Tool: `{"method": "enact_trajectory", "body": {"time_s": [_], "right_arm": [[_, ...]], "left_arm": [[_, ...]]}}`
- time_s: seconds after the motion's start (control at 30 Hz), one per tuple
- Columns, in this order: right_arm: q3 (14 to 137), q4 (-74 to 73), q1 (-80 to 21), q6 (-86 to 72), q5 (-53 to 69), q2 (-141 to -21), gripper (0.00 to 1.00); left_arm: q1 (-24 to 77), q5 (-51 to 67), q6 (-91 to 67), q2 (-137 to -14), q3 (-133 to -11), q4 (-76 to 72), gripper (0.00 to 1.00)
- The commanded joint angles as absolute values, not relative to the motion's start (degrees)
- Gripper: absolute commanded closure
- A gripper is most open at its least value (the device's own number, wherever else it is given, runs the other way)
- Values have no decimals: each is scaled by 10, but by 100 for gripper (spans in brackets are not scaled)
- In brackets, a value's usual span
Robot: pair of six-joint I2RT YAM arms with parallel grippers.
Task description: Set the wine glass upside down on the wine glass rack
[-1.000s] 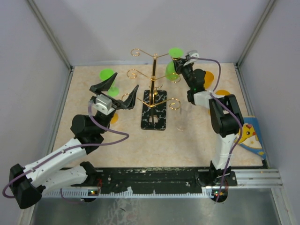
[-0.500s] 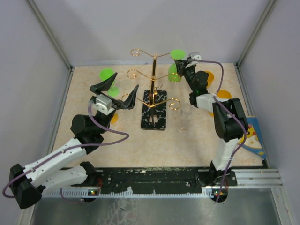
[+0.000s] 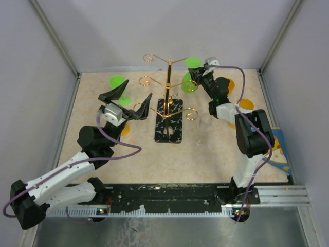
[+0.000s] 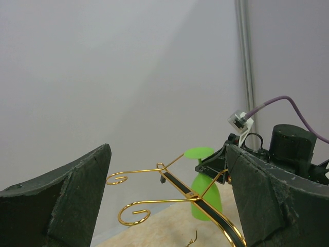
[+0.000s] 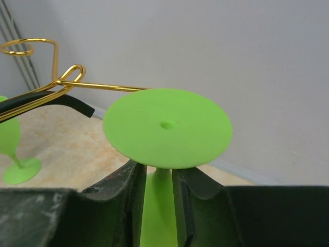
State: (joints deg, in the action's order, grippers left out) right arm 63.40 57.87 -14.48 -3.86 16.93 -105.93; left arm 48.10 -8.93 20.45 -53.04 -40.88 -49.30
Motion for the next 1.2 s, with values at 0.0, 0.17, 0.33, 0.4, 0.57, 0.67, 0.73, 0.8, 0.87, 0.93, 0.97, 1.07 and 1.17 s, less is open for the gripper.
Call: {"method": "enact_trajectory", "body": {"time_s": [0.0, 0.17, 0.33, 0.4, 0.57, 0.67, 0.73, 0.8, 0.87, 0.93, 0.97, 1.07, 1.17], "right_arm": [[642, 601, -144, -33, 177, -1024, 70], [643, 598, -144, -25, 163, -1017, 64], [663, 555, -144, -11, 157, -1003, 62], [674, 521, -144, -4, 152, -993, 62], [702, 397, -137, 9, 127, -963, 61], [720, 316, -130, 10, 125, -951, 61], [735, 255, -127, 15, 119, -931, 60], [746, 195, -126, 22, 116, -916, 59], [743, 155, -124, 29, 124, -900, 55], [733, 125, -124, 34, 133, -883, 50], [725, 112, -124, 37, 135, -874, 49], [689, 96, -124, 41, 136, -836, 43], [660, 82, -125, 38, 123, -798, 42]], "left_arm": [[478, -84, 199, -530, -413, -510, 2], [478, -83, 199, -535, -416, -510, 2], [478, -79, 197, -540, -420, -510, 2], [478, -78, 195, -540, -422, -509, 2], [478, -75, 191, -539, -424, -509, 2], [478, -78, 189, -539, -426, -503, 2], [478, -81, 188, -538, -428, -496, 2], [478, -82, 185, -536, -430, -488, 2], [478, -84, 181, -533, -430, -484, 2], [478, -84, 175, -529, -430, -480, 2], [478, -84, 173, -527, -430, -478, 2], [478, -84, 167, -523, -429, -472, 2], [478, -86, 165, -521, -431, -463, 2]]}}
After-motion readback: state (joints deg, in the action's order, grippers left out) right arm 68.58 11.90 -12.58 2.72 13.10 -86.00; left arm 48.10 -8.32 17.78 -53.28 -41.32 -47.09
